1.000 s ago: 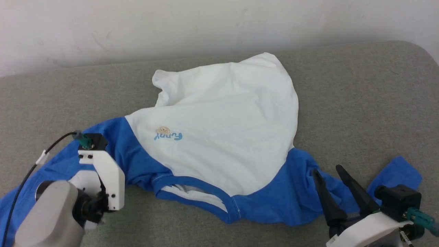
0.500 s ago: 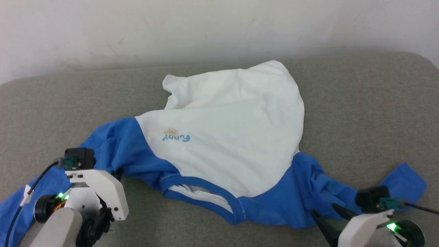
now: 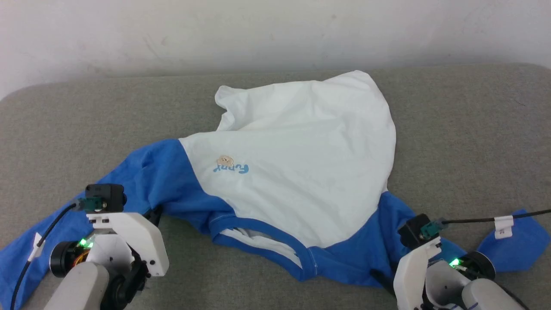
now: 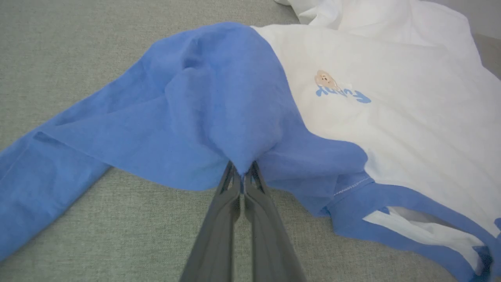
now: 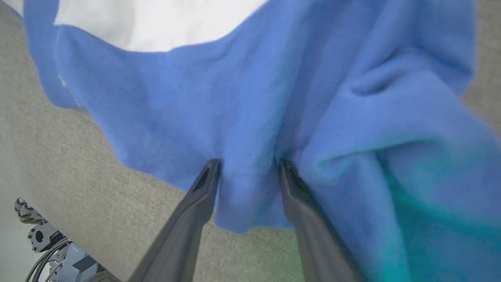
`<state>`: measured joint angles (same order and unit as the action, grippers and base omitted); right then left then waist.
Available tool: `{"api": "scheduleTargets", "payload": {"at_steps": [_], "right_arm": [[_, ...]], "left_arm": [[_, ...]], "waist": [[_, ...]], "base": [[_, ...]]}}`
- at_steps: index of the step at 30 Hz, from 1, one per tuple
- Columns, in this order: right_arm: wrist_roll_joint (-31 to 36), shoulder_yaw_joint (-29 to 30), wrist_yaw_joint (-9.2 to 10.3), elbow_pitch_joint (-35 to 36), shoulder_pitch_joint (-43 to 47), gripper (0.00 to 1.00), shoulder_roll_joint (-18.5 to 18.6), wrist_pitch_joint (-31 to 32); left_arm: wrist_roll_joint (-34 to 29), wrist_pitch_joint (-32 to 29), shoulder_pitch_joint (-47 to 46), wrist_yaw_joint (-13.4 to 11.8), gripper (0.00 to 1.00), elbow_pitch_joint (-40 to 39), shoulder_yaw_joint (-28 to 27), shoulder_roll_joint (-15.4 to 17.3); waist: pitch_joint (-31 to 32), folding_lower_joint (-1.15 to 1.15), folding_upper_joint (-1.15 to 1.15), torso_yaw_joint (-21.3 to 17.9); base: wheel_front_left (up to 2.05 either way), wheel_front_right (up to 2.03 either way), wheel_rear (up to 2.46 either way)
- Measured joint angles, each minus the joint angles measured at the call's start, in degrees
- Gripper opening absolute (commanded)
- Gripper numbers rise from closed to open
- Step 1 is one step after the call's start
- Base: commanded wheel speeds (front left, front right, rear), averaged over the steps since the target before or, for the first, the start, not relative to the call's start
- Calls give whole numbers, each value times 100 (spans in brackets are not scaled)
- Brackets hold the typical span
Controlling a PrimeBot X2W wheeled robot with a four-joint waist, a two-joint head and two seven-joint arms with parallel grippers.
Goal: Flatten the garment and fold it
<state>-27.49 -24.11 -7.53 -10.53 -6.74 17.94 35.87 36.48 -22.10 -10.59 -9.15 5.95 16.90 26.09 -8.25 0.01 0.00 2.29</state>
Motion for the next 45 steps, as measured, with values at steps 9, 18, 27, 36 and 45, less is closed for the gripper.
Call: {"api": "scheduleTargets", "payload": {"at_steps": [9,18,27,36,45], "right_arm": [[-288,88,-1,25,-74,0,129,-73],[-16,1350,-1,1759,-65,0,304,-454],[308,2377,-2,3427,-845,0,401,-137],[-4,2802,-4,3332,-2749,0,656,-394],[-73,2293,-9,1449,-4738,0,692,-1288]], "left_arm": [[42,187,25,5,0,-67,-48,-13],[-179,984,10,-126,0,-1088,-492,201],[-543,1379,-836,-145,0,-2258,-781,512],[-609,1237,-2487,146,0,-2086,-737,665],[-691,1755,-4403,589,0,98,-410,212]], "waist": [[200,-1,0,28],[541,-1,0,-7],[837,0,0,24],[686,0,0,60],[93,-2,0,19]], "base": [[0,0,0],[0,0,0],[0,0,0],[0,0,0],[0,0,0]]}}
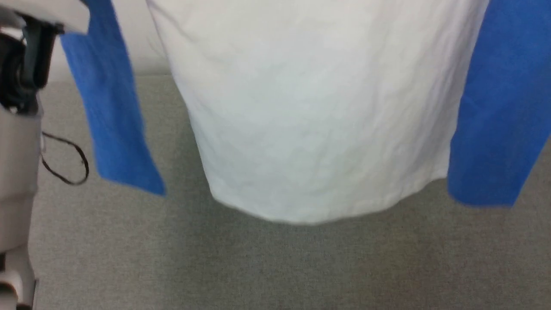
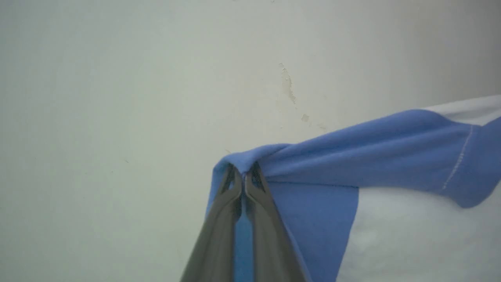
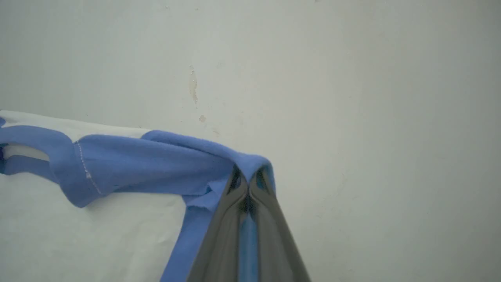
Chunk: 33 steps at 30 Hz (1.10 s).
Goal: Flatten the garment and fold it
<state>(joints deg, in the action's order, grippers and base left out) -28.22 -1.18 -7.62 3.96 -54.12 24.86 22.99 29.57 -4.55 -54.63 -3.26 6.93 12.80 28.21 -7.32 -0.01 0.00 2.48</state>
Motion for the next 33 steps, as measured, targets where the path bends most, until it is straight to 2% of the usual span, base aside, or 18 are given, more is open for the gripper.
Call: {"api": "scheduleTargets", "payload": {"at_steps": [10,16,22,26,33], "right_arm": [[318,-912,0,-2162,-1802,0,-285,-1426],[302,-1502,1,-3355,-2106,0,-538,-2042],[131,-2172,2,-4535,-1983,0,-837,-2364],[-89,-2504,2,-5146,-1611,0,-990,-2565],[-635,-2947,2,-5399,-397,0,-981,-2947]], "left_arm": [[-348,1158,-1851,324,0,2453,144,-321],[-346,1640,-2035,441,0,3668,174,-617],[-129,1874,-1562,481,0,4570,97,-1065],[-71,1916,-1046,532,0,4904,8,-1323],[-119,1928,438,532,0,4381,-299,-1715]], "waist": [[-868,-1,0,-112],[-1282,-1,0,-163],[-1547,-1,0,-147],[-1610,0,0,-86],[-1352,1,0,1]], "base": [[0,0,0],[0,0,0],[0,0,0],[0,0,0],[0,0,0]]}}
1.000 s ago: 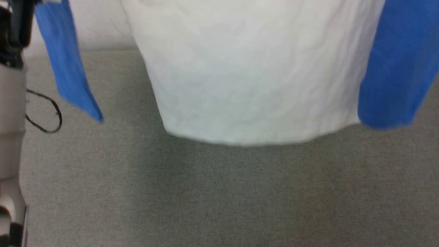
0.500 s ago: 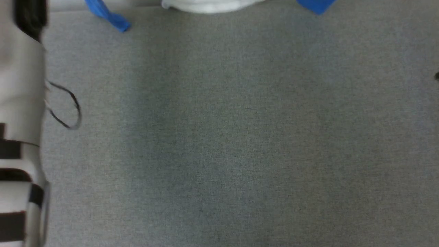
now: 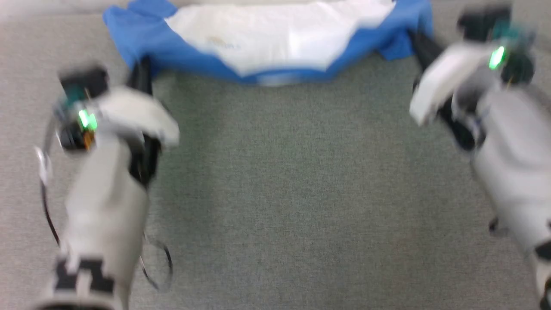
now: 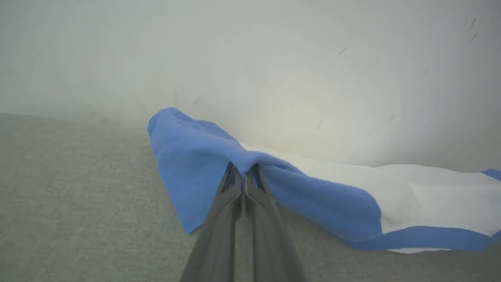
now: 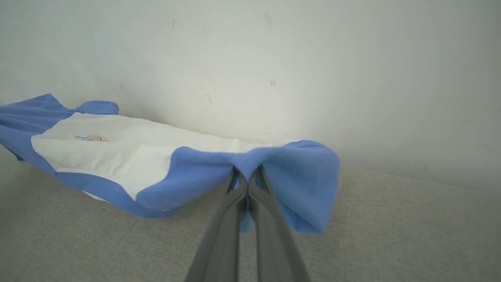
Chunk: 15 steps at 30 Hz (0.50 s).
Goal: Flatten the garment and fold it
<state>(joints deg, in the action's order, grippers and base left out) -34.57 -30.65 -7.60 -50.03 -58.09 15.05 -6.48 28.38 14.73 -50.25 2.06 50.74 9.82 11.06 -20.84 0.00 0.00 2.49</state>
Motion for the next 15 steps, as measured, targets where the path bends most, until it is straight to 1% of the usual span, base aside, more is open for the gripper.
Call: {"api": "scheduleTargets", "payload": {"at_steps": [4,6,9,12,15], "right_arm": [[-255,-159,4,388,854,0,156,-194],[-321,-186,5,704,1273,0,281,-238],[-334,-120,4,1245,1975,0,521,-204],[-276,130,4,1869,2716,0,713,12],[-82,573,4,2559,3465,0,827,374]], "left_arm": [[-58,-1,1054,33,0,-583,-193,-56],[-81,0,1560,34,0,-985,-286,-43],[-179,0,2318,8,0,-1627,-279,9],[-232,-154,3185,-211,0,-2409,-283,146],[-268,-582,4142,-499,0,-3374,-300,291]], "waist": [[269,1,0,20],[426,1,0,18],[679,1,0,8],[939,2,0,-21],[1182,2,0,-71]], "base": [[0,0,0],[0,0,0],[0,0,0],[0,0,0],[0,0,0]]}}
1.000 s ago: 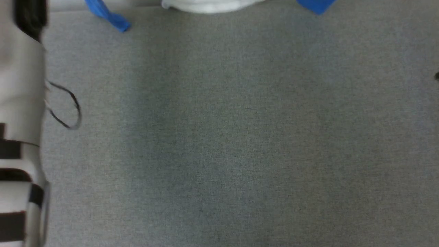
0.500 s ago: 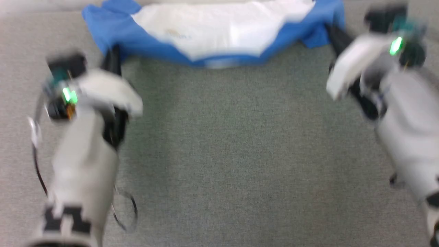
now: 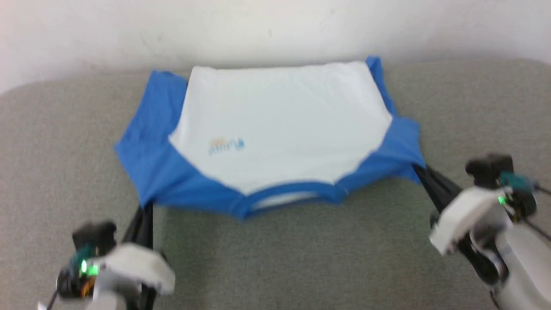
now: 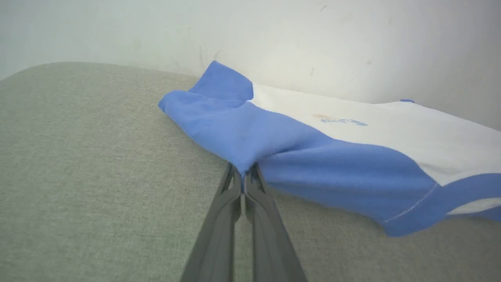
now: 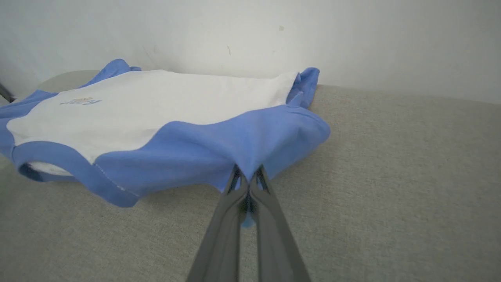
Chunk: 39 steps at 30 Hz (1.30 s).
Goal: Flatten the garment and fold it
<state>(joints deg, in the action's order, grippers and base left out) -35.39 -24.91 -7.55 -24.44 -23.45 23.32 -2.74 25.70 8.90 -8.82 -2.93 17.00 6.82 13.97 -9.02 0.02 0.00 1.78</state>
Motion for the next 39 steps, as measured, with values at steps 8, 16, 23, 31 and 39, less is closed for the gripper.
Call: {"api": "scheduleTargets", "payload": {"at_steps": [8,16,23,31,39], "right_arm": [[738,1652,-5,2007,2384,0,-427,1302],[1475,2479,-4,3532,3981,0,-1246,2394],[1896,2480,-4,3481,4384,0,-1438,2555],[1822,2126,1,3088,4368,100,-1539,2154],[1880,2192,1,3890,4280,100,-1599,1315]], "left_arm": [[45,-1173,2124,-693,0,-2179,47,51],[177,-2017,3172,-999,0,-2897,203,109],[359,-2466,3550,-1032,0,-2711,356,127],[634,-2397,3314,-620,100,-2235,615,-9],[653,-1904,3033,-649,100,-2880,187,29]], "waist": [[487,-1,0,-82],[708,-1,0,-54],[725,-2,0,-53],[744,-3,0,32],[832,-2,0,5]], "base": [[0,0,0],[0,0,0],[0,0,0],[0,0,0],[0,0,0]]}}
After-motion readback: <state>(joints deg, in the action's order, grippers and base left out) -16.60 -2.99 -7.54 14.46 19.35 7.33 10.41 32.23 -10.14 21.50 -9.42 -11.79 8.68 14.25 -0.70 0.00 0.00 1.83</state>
